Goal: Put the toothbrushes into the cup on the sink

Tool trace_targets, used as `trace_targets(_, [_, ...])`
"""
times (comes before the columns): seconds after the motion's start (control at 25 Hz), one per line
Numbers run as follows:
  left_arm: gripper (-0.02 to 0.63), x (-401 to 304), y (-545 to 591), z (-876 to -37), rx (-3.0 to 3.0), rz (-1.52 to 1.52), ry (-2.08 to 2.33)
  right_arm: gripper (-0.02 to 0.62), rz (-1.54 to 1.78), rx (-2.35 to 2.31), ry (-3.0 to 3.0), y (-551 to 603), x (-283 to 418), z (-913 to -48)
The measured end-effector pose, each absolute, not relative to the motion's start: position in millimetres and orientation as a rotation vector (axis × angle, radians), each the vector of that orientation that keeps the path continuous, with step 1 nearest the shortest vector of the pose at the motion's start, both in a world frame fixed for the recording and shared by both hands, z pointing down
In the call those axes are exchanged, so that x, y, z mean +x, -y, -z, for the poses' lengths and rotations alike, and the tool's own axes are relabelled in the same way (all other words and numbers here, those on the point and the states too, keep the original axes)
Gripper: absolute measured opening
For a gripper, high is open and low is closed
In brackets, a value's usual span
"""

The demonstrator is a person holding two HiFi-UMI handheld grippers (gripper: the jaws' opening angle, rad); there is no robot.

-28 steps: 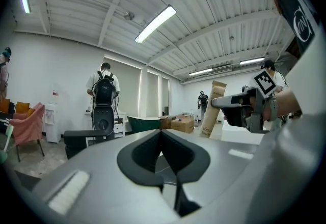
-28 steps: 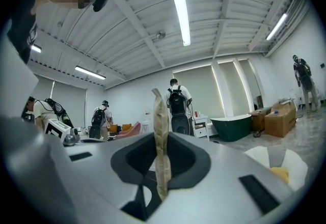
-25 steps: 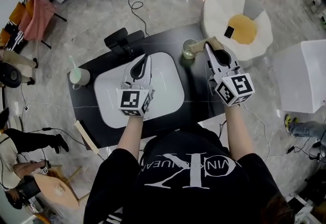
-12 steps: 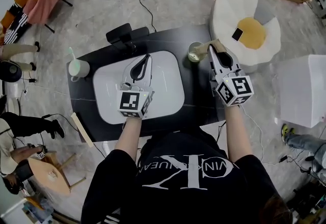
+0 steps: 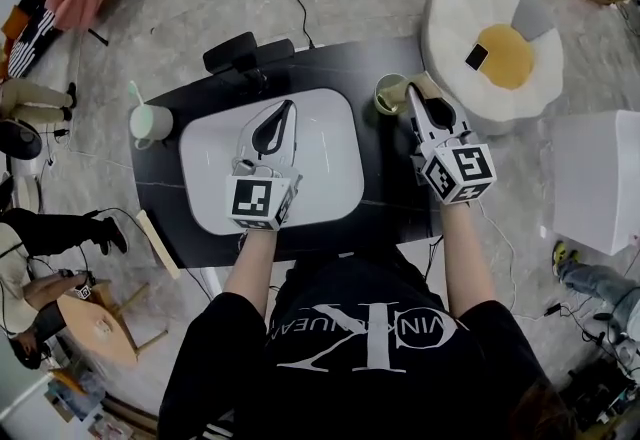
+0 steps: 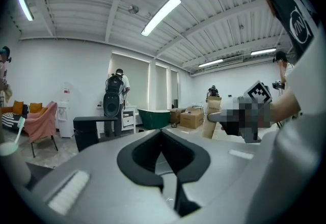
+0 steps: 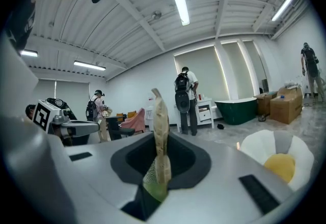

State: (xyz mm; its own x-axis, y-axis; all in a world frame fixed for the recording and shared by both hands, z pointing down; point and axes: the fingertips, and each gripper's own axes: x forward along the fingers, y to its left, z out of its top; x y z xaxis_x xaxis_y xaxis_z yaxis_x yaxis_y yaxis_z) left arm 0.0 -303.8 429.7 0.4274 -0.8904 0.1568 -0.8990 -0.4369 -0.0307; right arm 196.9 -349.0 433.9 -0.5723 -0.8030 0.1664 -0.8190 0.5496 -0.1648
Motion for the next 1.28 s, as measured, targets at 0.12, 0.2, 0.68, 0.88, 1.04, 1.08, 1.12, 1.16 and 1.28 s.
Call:
trace_targets(0.12, [0.009, 0, 302, -434, 2.599, -0.244, 1.628, 0.063, -0.353, 1.399, 2.690, 349, 194, -442])
trace_targets(0.2, [0.009, 0, 301, -436, 2.595, -0.249, 1.623, 0.063, -0.363, 1.396, 2.686, 348, 194, -446])
trace_targets(0.68, [0.009, -2, 292, -444, 2.581, -0.267, 1.600, 0.063, -0.313, 1.388, 2.669, 348, 194, -450])
trace_targets(0.88, [0.009, -4, 288, -442, 2.572, -0.258, 1.600, 0.066, -0.323, 1.413, 2.656, 347, 195, -451])
trace_targets(1.04, [0.009, -5, 285, -440, 2.563, -0.255, 1.600, 0.100, -0.328, 1.438, 2.646, 345, 198, -450])
trace_targets(1.08, [0.009, -5, 283, -440, 2.563, -0.256, 1.599, 0.106, -0.330, 1.443, 2.644, 344, 199, -451])
trace_targets(1.12, [0.009, -6, 282, -441, 2.563, -0.257, 1.597, 0.115, -0.333, 1.449, 2.640, 344, 200, -451])
trace_targets(1.16, [0.009, -6, 281, -441, 2.563, -0.259, 1.596, 0.128, -0.337, 1.455, 2.637, 343, 200, -452])
trace_targets(1.28, [0.009, -7, 279, -442, 2.562, -0.259, 1.592, 0.153, -0.360, 1.478, 2.630, 342, 203, -454])
